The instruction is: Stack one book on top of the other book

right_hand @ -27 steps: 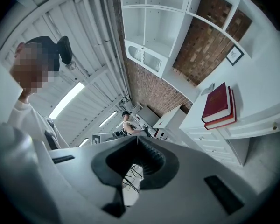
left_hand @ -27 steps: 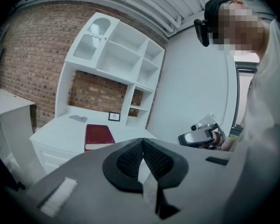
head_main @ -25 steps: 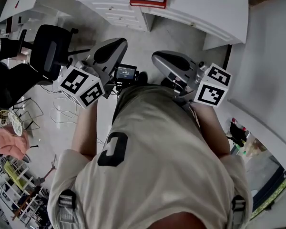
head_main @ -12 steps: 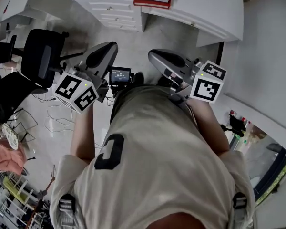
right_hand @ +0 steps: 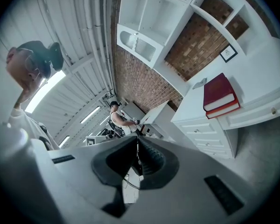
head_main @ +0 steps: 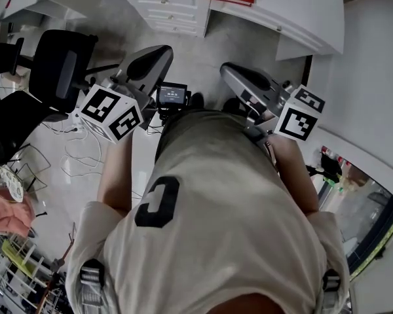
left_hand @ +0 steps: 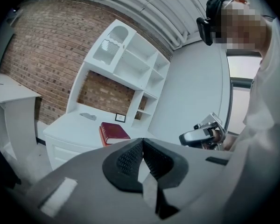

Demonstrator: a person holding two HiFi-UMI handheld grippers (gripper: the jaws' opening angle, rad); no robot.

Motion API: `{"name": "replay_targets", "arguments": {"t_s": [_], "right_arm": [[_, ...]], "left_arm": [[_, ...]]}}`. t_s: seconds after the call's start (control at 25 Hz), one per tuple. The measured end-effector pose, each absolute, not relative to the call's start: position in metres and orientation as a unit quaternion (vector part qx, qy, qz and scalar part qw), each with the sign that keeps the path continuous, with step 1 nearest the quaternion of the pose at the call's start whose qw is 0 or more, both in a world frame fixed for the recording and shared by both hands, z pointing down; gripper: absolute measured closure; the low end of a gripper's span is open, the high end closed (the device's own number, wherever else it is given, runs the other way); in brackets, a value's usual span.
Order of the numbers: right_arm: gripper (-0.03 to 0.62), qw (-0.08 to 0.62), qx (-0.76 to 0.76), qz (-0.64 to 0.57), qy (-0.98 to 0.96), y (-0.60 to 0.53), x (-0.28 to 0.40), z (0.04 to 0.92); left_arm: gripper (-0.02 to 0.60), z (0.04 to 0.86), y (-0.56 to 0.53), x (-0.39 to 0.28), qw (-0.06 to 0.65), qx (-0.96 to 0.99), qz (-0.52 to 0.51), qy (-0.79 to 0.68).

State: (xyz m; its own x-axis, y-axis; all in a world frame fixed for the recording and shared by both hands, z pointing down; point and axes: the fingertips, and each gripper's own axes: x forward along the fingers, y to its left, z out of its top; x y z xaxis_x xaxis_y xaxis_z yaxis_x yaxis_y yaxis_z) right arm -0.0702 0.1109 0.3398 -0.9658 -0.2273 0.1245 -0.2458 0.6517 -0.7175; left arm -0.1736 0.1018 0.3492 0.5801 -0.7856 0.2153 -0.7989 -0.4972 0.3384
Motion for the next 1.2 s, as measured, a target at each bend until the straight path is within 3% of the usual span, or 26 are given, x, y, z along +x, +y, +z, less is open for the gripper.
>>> {"name": "replay_targets", "arguments": {"t_s": [0.72, 1.2], "right_arm": [[0.583, 0.019, 0.137, 0.41, -0.902, 0.128, -0.087, 0.35], [0.583, -0.011, 0.15, 0.415, -0.897, 0.132, -0.051, 0.343]], "left_arm": [[0.577, 0.362, 0.114, -0.189, 0.214, 0.872, 0.023, -0.439], [0.577, 0.356, 0.111, -0.144, 0.215, 0.886, 0.042, -0.408]]}}
